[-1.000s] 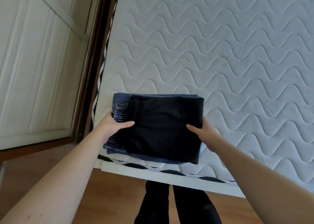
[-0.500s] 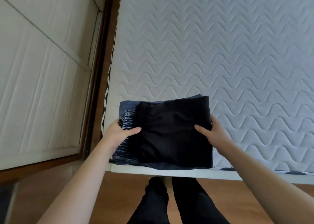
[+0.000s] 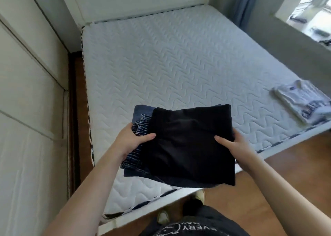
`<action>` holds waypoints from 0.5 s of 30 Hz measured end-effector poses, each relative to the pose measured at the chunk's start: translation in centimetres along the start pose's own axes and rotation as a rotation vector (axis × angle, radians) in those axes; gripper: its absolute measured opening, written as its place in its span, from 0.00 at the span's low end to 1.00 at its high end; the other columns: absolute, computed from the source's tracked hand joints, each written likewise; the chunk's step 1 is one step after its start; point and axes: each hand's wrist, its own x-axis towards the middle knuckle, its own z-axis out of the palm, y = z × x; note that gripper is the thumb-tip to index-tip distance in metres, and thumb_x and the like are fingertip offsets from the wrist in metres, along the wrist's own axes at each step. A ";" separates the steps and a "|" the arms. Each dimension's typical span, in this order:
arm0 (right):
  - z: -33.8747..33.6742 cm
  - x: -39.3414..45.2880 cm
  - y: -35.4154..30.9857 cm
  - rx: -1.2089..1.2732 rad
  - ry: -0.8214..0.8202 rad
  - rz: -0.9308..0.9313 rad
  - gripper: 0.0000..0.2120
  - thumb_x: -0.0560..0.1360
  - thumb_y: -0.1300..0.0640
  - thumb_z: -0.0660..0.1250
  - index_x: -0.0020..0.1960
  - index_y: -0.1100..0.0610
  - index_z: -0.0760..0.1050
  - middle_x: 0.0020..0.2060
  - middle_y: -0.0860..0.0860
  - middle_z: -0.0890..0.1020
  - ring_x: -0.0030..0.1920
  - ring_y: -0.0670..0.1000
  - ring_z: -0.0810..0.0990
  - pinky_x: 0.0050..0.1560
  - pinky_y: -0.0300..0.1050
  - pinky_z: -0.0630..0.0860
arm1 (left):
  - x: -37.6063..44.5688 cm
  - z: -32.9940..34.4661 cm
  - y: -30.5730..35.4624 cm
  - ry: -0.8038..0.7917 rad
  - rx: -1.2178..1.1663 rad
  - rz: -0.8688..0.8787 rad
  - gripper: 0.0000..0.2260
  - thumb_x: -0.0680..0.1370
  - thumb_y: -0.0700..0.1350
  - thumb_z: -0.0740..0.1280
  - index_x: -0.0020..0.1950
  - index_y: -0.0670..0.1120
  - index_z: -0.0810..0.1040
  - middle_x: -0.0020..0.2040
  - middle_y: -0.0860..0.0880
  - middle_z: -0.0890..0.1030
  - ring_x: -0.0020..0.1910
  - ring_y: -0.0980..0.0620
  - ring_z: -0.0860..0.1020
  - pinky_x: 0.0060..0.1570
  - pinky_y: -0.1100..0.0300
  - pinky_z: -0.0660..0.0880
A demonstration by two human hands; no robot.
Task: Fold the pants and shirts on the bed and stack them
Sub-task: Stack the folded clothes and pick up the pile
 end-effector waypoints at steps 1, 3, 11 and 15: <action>-1.0 -1.2 -0.1 0.019 0.043 -0.011 0.21 0.73 0.56 0.75 0.63 0.48 0.75 0.54 0.47 0.84 0.50 0.46 0.84 0.45 0.40 0.81 | 0.0 0.8 1.0 -0.029 0.008 0.021 0.27 0.54 0.60 0.82 0.50 0.55 0.79 0.43 0.61 0.85 0.40 0.61 0.83 0.43 0.60 0.78; -3.1 -3.4 -0.1 0.049 0.111 -0.023 0.22 0.73 0.57 0.74 0.65 0.50 0.74 0.55 0.49 0.83 0.52 0.48 0.84 0.50 0.45 0.81 | -0.1 2.7 2.8 -0.084 0.029 0.066 0.28 0.53 0.61 0.82 0.49 0.56 0.80 0.43 0.59 0.85 0.41 0.59 0.84 0.44 0.58 0.78; -12.8 -10.4 1.1 0.153 0.339 -0.069 0.19 0.72 0.58 0.76 0.60 0.48 0.77 0.51 0.47 0.86 0.50 0.49 0.85 0.43 0.39 0.81 | -1.7 12.9 9.4 -0.338 0.137 0.221 0.24 0.56 0.61 0.82 0.49 0.60 0.81 0.44 0.56 0.86 0.42 0.57 0.84 0.42 0.59 0.78; -18.7 -12.7 2.4 0.205 0.403 -0.078 0.20 0.69 0.54 0.77 0.59 0.44 0.77 0.52 0.46 0.85 0.50 0.48 0.85 0.44 0.39 0.80 | -2.6 19.5 12.6 -0.391 0.199 0.261 0.26 0.56 0.61 0.82 0.50 0.56 0.80 0.45 0.56 0.85 0.42 0.57 0.84 0.47 0.55 0.80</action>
